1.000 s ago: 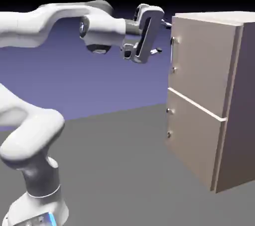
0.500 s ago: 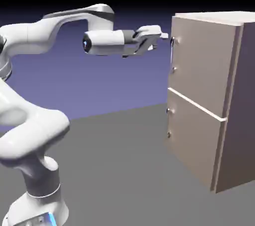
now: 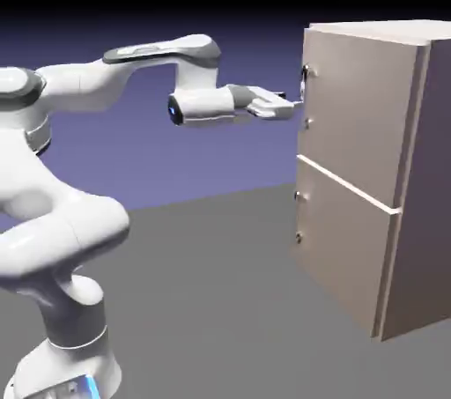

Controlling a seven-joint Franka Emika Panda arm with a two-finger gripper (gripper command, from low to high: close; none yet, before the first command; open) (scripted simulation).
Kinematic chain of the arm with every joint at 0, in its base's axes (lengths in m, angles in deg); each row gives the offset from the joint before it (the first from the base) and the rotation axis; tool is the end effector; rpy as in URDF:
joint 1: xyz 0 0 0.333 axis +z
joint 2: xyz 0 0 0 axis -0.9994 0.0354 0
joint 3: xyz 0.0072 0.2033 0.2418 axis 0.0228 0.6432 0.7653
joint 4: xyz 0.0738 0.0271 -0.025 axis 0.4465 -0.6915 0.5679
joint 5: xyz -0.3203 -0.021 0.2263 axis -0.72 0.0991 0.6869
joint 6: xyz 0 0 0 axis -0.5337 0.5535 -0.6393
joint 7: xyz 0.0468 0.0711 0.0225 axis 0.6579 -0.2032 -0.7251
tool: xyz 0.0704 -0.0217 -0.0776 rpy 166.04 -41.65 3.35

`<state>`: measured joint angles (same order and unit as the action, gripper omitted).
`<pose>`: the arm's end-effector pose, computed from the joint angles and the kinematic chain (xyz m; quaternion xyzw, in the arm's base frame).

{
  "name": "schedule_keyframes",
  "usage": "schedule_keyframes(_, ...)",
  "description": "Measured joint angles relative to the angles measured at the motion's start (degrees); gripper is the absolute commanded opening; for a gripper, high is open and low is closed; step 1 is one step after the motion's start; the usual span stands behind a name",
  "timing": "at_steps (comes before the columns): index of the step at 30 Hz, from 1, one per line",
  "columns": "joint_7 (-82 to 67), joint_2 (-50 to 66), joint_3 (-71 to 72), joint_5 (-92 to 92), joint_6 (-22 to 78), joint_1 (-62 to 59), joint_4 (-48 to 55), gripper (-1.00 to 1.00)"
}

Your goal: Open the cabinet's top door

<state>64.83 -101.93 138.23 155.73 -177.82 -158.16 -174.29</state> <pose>0.4783 0.1791 0.4972 0.2877 0.6459 0.2527 0.6604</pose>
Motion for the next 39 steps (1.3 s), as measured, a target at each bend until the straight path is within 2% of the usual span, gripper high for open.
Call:
schedule_keyframes(1,0.04,0.27,0.72,0.05,0.18,-1.55,1.23,-1.0)
schedule_keyframes(3,0.04,0.27,0.73,0.05,0.18,-1.56,1.23,-1.0)
schedule_keyframes(13,-16.08,11.84,-12.93,-0.28,11.92,19.14,-14.8,-1.0)
schedule_keyframes(21,-29.6,20.66,-27.26,-0.41,14.22,35.75,-20.34,-1.0)
schedule_keyframes(30,-19.52,15.66,-45.02,-20.66,23.45,51.9,-32.95,-1.0)
schedule_keyframes(39,-9.82,8.02,-60.85,-43.05,35.46,58.35,-42.7,-1.0)
